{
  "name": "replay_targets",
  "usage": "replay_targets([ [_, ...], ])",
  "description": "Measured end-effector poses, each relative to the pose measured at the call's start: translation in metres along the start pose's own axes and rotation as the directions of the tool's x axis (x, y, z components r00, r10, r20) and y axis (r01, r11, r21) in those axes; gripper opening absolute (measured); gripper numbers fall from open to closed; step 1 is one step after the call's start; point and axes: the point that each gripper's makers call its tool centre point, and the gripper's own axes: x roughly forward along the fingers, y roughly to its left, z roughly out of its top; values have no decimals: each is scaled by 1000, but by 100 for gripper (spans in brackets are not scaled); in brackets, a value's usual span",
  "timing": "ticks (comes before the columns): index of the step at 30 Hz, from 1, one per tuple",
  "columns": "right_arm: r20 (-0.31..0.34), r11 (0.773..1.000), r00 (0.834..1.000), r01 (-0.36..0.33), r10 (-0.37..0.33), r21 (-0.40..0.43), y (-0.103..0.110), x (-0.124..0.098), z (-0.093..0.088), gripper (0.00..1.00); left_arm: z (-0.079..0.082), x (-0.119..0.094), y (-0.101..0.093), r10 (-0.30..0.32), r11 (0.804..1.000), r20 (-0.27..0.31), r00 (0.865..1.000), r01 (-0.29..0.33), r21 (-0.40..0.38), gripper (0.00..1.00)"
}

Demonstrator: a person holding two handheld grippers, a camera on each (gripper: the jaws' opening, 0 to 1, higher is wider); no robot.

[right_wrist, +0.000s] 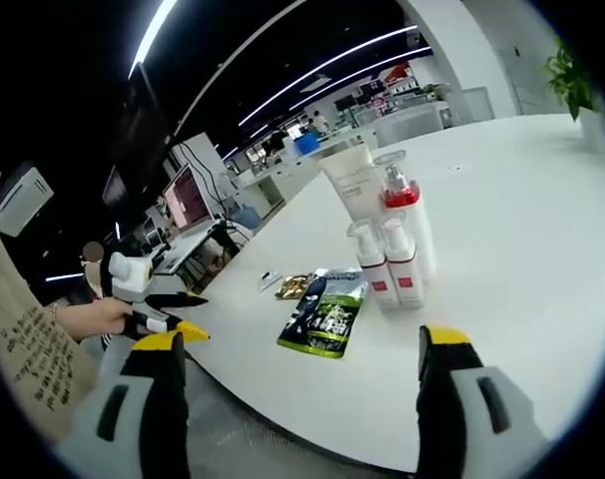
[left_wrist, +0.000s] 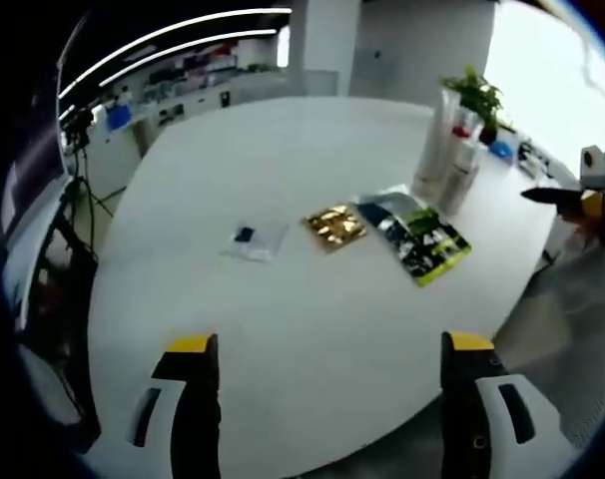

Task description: Arrange the skincare products in the storage area until every visible bottle or jar stands upright without overlapping.

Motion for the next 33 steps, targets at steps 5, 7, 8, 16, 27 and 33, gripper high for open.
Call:
replay_targets([
  [5, -2, 1000, 1000, 1, -1, 4, -1, 0, 0, 97, 5, 8, 7, 6, 1000, -8, 1000, -5, 6, 88],
  [7, 0, 1000, 1000, 2, -2, 7, -1, 0, 0, 97, 6, 13, 9, 7, 1000, -13, 1000, -7, 7, 87],
  [8, 2, 1000, 1000, 2, -2, 9, -2, 0, 0, 97, 6, 14, 11, 8, 1000, -18, 1000, -8, 10, 87],
  [16, 6, 1000, 1000, 8, -8, 19, -4, 0, 1, 97, 21, 30, 23, 7, 999, -40, 999, -6, 35, 85],
  [27, -6, 999, 1000, 15, -15, 32, -5, 0, -1, 97, 45, 52, 48, 20, 999, -47, 999, -18, 51, 83],
  [33, 5, 998, 999, 31, -32, 49, -10, -1, 0, 97, 53, 66, 57, 23, 998, -70, 997, -18, 67, 81],
])
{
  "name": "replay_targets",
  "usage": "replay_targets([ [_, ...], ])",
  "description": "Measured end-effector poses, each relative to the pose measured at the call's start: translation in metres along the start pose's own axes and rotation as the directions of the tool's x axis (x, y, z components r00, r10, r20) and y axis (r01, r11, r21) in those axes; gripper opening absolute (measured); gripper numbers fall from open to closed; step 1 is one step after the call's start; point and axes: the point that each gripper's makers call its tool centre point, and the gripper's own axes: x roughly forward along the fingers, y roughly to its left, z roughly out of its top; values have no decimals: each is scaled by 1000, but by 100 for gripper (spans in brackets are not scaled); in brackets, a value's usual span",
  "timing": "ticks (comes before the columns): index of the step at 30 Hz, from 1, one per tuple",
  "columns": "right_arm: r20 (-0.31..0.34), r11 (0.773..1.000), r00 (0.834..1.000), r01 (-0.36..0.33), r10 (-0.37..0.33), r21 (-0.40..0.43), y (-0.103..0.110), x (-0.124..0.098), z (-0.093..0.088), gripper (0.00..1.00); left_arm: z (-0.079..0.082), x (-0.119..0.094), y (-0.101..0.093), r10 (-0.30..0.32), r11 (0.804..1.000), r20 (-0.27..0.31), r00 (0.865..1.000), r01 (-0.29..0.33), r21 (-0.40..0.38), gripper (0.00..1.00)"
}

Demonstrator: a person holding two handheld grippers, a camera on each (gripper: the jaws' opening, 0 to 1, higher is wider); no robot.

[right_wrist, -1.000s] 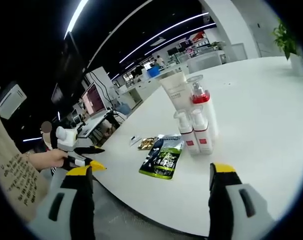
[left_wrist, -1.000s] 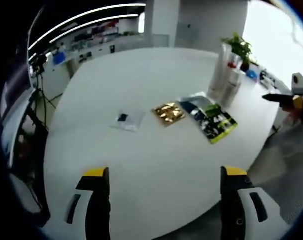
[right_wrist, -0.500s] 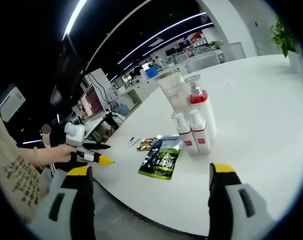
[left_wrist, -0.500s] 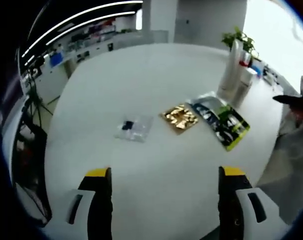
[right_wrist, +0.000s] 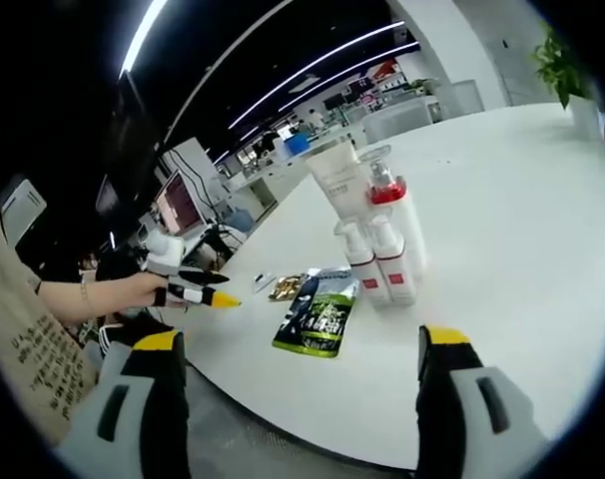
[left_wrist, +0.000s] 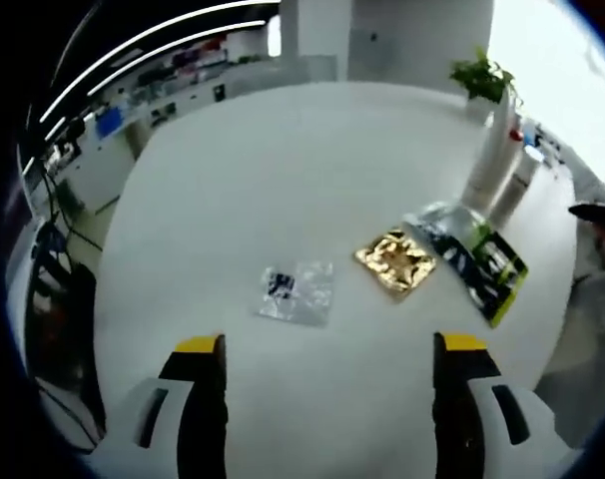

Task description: Arrange the skincare products in the storage area until every visible bottle or jar stands upright without overlapping.

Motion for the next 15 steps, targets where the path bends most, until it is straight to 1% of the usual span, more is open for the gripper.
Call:
replay_targets([
  [5, 6, 1000, 1000, 7, -7, 13, -2, 0, 1, 97, 10, 10, 7, -7, 1000, -2, 1000, 7, -21, 76],
  [11, 9, 999, 1000, 21, -21, 24, -7, 1, 1, 97, 12, 24, 14, 2, 1000, -34, 999, -1, 9, 70],
  [13, 10, 999, 1000, 26, -27, 27, -8, 1, 2, 97, 12, 25, 14, 0, 1000, -47, 999, 1, 16, 68],
  [15, 12, 999, 999, 33, -33, 31, -9, 0, 2, 97, 15, 25, 12, 3, 1000, -52, 999, -2, 22, 68],
])
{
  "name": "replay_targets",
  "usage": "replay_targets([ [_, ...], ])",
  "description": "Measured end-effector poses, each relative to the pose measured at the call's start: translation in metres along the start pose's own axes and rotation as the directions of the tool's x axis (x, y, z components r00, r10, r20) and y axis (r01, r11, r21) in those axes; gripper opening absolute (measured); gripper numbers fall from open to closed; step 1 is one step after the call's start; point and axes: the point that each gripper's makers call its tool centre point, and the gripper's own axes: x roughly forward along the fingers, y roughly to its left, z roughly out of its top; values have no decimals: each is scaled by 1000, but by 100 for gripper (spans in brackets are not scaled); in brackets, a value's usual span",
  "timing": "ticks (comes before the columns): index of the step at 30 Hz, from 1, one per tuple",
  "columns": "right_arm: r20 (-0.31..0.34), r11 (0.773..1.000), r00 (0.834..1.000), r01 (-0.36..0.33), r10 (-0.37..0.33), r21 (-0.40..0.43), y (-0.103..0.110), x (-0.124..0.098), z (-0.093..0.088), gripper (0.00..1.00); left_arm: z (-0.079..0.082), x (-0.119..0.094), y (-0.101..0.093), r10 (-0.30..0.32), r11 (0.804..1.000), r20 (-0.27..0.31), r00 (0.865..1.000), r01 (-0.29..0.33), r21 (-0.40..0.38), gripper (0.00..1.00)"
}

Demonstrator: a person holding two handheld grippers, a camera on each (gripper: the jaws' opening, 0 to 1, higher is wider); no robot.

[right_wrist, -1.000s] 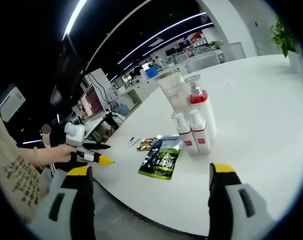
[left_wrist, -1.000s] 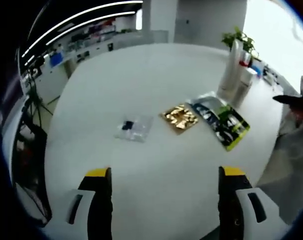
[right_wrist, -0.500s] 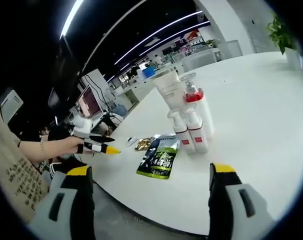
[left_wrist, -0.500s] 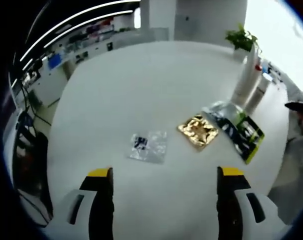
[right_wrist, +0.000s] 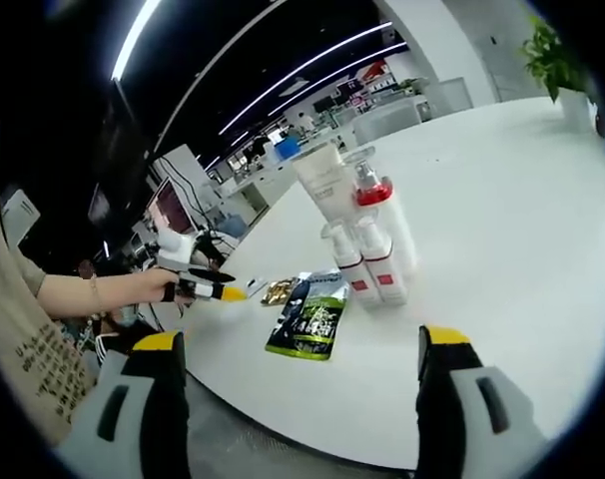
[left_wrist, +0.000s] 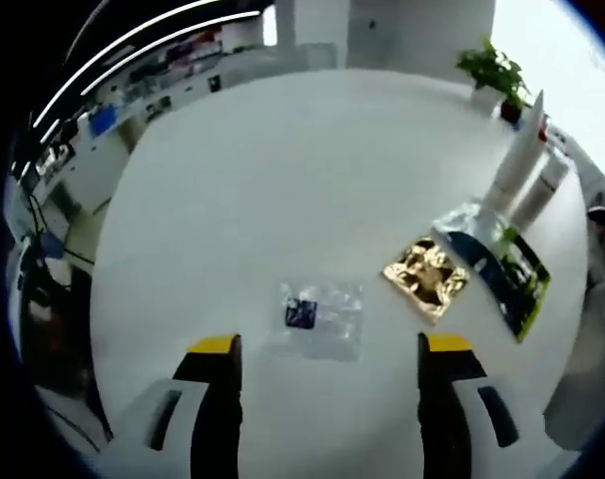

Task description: Arrange the skincare products in the storage area until every visible bottle or jar stands upright without overlapping.

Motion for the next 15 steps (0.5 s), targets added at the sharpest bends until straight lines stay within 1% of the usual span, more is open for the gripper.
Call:
replay_targets([
  [10, -12, 1000, 1000, 11, -11, 5, -2, 1, -2, 97, 5, 9, -2, -15, 999, -23, 1000, 16, 38, 63],
  [12, -13, 1000, 1000, 13, -13, 3, -3, 1, -2, 97, 5, 11, -3, -24, 999, -28, 999, 25, 36, 59],
  [15, -16, 1000, 1000, 15, -15, 0, -3, 1, -2, 97, 3, 12, 1, -7, 998, -45, 999, 10, 56, 54],
])
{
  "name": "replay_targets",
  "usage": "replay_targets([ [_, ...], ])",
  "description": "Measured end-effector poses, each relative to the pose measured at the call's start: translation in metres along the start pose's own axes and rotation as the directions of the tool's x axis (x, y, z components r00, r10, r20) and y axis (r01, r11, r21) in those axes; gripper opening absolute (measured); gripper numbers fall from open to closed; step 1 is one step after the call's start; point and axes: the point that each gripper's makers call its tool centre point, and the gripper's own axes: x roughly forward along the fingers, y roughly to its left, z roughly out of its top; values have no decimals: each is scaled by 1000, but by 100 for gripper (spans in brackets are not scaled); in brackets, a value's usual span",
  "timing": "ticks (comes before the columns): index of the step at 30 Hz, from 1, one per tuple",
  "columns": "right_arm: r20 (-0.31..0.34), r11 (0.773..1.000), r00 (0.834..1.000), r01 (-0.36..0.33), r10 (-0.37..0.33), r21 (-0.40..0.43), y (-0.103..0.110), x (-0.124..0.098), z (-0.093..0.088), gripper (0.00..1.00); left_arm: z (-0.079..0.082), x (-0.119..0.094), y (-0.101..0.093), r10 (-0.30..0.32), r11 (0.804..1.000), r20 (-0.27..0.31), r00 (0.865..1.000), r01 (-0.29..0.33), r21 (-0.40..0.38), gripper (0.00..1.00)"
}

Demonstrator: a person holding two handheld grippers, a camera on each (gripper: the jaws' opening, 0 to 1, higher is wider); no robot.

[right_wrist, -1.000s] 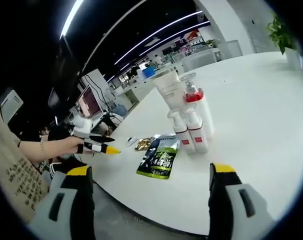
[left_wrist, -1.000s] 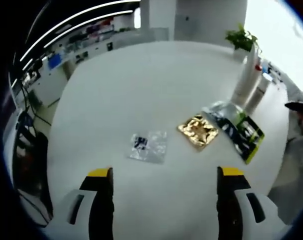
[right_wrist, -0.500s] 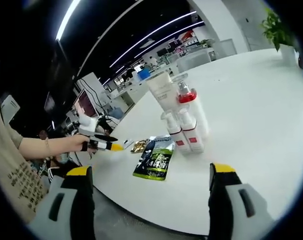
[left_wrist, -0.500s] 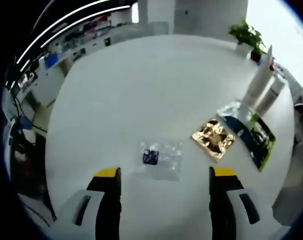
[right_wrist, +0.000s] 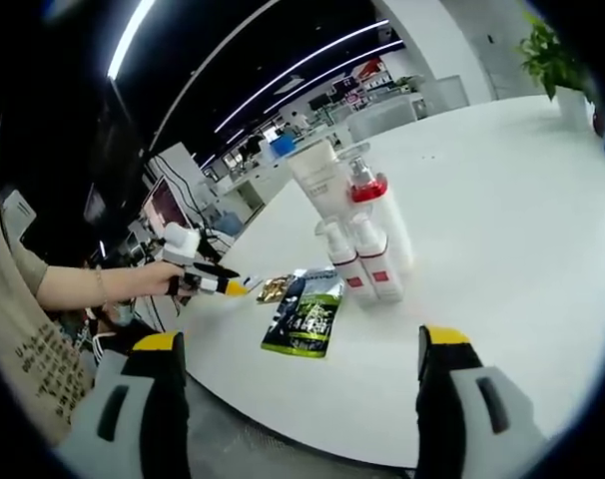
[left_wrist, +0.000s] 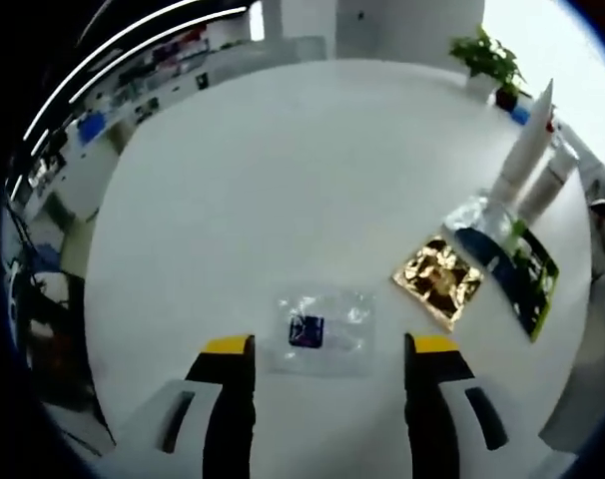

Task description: Arrange the skincare products in the storage area until every visible bottle or jar stands upright without overlapping.

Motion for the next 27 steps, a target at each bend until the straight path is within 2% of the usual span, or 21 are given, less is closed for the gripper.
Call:
replay_targets([
  [3, -4, 1000, 1000, -1, 1, -1, 0, 0, -1, 97, -1, 2, 2, -3, 1000, -10, 1000, 3, 3, 49],
  [17, -12, 1000, 1000, -2, 2, -5, 0, 1, -2, 97, -6, 8, 3, -21, 1000, -42, 999, 21, -5, 47],
  [27, -12, 1000, 1000, -1, 1, -4, 1, 1, -2, 97, -6, 8, 7, -20, 1000, -55, 998, 19, -10, 41],
])
